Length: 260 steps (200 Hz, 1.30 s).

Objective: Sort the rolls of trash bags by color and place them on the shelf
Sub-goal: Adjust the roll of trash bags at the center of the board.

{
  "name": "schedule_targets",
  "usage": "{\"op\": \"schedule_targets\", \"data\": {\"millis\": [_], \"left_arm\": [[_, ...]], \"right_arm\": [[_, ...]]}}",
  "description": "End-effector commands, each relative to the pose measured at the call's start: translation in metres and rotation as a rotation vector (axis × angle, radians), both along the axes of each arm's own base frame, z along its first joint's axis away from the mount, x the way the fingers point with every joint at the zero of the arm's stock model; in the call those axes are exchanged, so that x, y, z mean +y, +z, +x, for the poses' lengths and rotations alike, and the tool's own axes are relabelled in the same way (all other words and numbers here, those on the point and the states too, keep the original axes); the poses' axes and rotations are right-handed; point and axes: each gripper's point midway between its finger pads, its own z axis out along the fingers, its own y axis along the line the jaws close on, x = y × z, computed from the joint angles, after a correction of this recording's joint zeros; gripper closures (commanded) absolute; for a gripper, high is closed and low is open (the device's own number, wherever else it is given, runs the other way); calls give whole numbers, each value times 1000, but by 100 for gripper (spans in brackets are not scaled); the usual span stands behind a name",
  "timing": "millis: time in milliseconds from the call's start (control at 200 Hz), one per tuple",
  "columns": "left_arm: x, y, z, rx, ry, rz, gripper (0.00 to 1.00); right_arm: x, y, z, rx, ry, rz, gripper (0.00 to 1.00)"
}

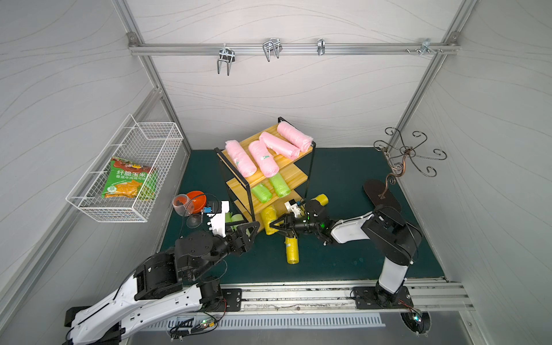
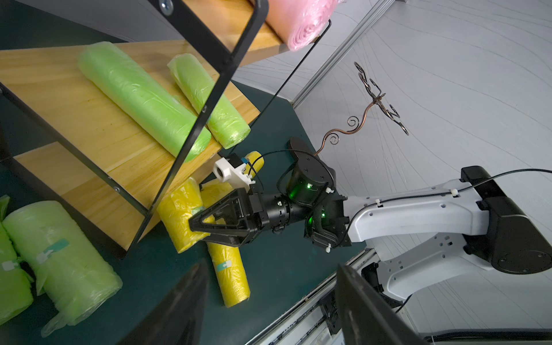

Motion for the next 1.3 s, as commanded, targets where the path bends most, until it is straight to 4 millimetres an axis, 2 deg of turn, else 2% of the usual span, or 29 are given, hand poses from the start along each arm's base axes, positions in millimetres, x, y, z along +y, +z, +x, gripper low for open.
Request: {"op": "schedule_targets", "data": {"millis": [0,340,845,1296], "left_arm": [[1,9,2,-22,15,-37,28],[1,8,3,-19,18,-31,28],[-4,7,4,-14,13,-20,28],[-6,4,5,-7,8,-10,28]], "right_arm": [[10,24,6,-38,33,94,100],[19,8,15,52,32,171,100],[34,-3,1,61,116,111,100],[48,-14,2,85,139,118,100]]}}
